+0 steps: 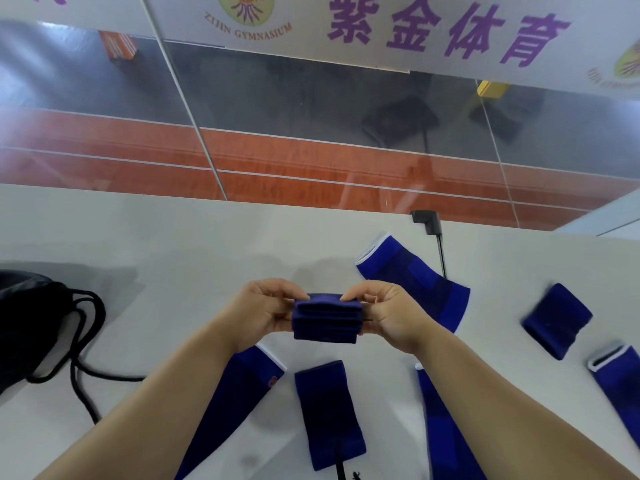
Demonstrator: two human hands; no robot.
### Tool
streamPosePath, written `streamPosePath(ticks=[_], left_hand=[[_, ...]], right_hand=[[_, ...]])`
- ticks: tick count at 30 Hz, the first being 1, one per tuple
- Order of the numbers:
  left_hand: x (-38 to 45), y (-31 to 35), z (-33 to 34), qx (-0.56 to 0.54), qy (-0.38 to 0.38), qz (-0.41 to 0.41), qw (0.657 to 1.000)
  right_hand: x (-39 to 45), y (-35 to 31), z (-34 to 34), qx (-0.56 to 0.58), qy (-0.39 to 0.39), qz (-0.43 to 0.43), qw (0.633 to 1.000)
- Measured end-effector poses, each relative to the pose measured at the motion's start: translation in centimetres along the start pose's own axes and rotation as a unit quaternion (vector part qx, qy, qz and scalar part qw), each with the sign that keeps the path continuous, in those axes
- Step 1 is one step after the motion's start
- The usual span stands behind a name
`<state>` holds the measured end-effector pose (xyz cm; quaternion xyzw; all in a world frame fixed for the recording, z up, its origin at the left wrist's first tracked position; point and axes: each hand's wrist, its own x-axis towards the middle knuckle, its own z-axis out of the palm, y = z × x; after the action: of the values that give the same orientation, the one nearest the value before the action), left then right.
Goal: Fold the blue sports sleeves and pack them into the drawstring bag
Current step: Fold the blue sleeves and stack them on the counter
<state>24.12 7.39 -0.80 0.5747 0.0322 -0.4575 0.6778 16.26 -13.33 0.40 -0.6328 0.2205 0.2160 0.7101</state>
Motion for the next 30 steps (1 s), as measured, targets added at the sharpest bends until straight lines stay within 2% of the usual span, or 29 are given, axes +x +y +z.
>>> streamPosePath(ticks=[3, 5, 8, 10, 13, 19, 20, 22, 25, 27, 30], left_hand=[[-0.3, 0.1, 0.7, 0.014, 0.046, -0.018, 0.999], [-0.3, -0.2, 0.9, 0.06, 0.051, -0.018, 0.997], [0.1, -1.6, 0.3, 0.24, 0.087, -0.02, 0.967], [0.4, -2.1, 0.1, 0.303, 0.116, -0.028, 0.945], [1.1, -2.9, -0.2, 0.332, 0.118, -0.026, 0.936], [2.5, -4.9, -0.7, 0.422, 0.14, 0.075, 0.893], [2.6, -5.1, -0.8, 0.456, 0.142, 0.102, 0.872], [2.8, -5.6, -0.9, 0.555, 0.145, 0.191, 0.797], [3.4, -6.6, -1.4, 0.629, 0.087, 0.331, 0.698], [3.6, -7.0, -1.5, 0.667, 0.049, 0.344, 0.659], [3.2, -6.9, -1.5, 0.708, 0.027, 0.331, 0.623]], right_hand=[[-0.4, 0.1, 0.0, -0.022, 0.015, 0.006, 1.0], [-0.4, 0.4, 0.1, -0.015, 0.025, 0.01, 1.0], [-0.2, 1.0, 0.5, -0.02, 0.033, 0.011, 0.999], [0.2, 1.8, 0.8, -0.086, 0.047, 0.018, 0.995], [1.5, 3.4, 1.7, -0.159, 0.073, 0.034, 0.984], [3.6, 5.0, 3.4, -0.272, 0.151, -0.004, 0.95], [3.9, 5.0, 3.6, -0.291, 0.16, -0.016, 0.943], [4.4, 4.8, 3.8, -0.322, 0.163, -0.036, 0.932], [4.6, 4.4, 3.3, -0.348, 0.15, -0.037, 0.925], [4.6, 4.3, 2.6, -0.32, 0.16, -0.023, 0.933], [4.1, 3.9, 1.2, -0.271, 0.202, -0.004, 0.941]])
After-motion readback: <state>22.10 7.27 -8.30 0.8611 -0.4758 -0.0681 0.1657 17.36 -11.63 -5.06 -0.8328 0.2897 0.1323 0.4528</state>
